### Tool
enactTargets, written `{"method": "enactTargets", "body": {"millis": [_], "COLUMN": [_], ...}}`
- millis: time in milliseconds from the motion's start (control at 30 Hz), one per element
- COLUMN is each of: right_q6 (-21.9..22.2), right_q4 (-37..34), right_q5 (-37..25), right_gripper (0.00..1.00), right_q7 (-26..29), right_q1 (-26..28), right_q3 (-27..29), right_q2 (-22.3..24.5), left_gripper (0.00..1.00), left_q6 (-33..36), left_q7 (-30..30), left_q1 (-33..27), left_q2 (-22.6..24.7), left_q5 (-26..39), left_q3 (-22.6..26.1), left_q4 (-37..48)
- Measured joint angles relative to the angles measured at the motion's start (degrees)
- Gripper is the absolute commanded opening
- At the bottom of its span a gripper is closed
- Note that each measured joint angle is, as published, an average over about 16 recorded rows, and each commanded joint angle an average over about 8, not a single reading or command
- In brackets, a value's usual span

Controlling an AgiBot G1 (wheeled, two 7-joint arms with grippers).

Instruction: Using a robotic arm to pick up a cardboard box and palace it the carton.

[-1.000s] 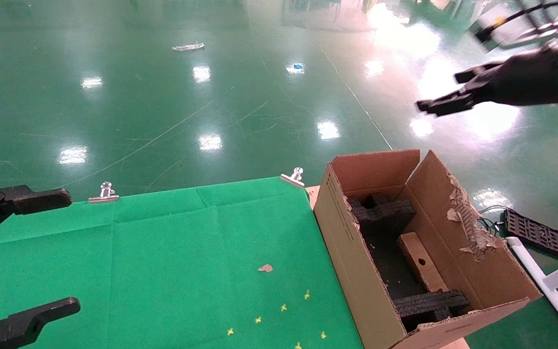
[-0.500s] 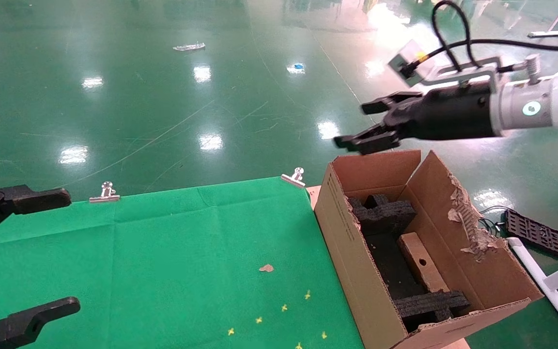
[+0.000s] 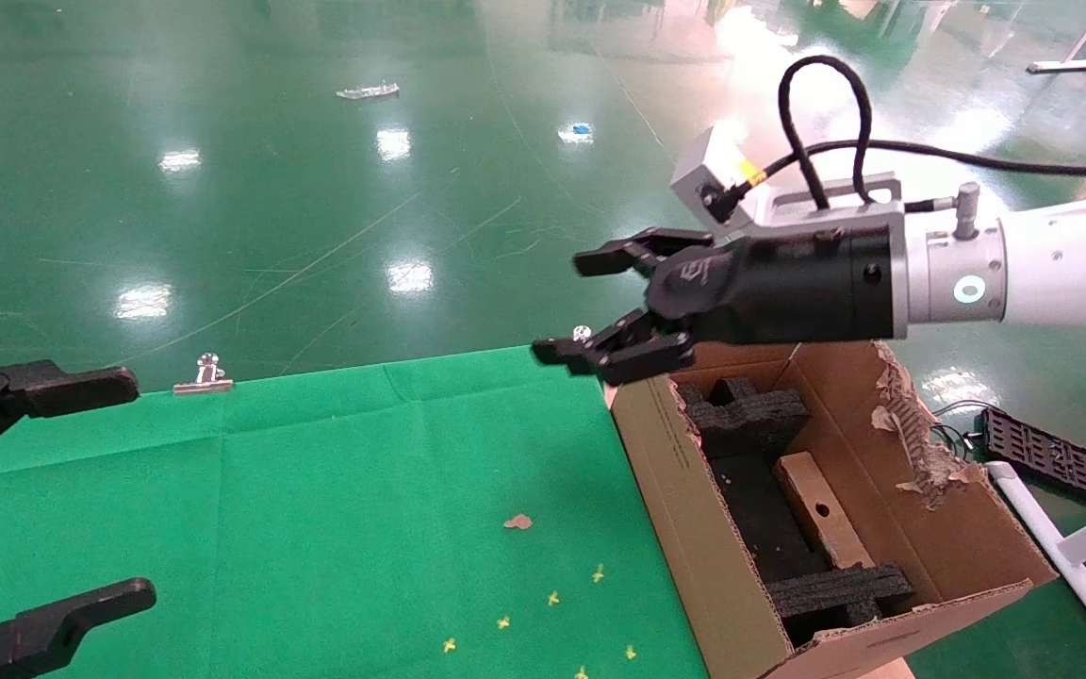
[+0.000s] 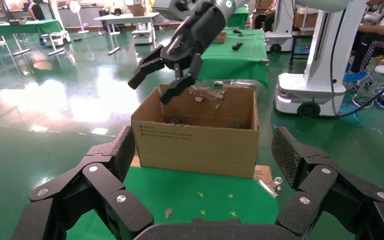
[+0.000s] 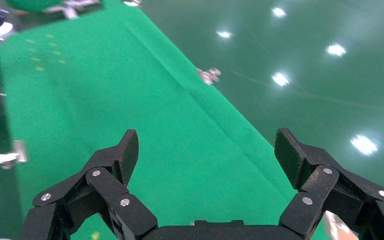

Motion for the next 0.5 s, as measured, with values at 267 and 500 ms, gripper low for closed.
{"method": "enactTargets", "body": {"millis": [267,500], "right_q6": [-3.3,-6.1], "right_q4": [3.9,7.3], "right_q5": [4.9,9.1], "right_gripper": [1.00,1.00], "right_q7": [-3.9,-7.2], "right_q1": [-8.6,-16.0], "right_q3": [8.5,15.9], "right_q2": [-1.0,-1.9], "left_gripper": [1.00,1.00], "left_q6": [0.0,0.0], "left_q7": [0.0,0.0], "left_q1": [0.0,0.0], "left_q2": [0.0,0.0], "left_q5": [0.0,0.0], "left_q3": [0.0,0.0], "left_q4": [0.0,0.0]}}
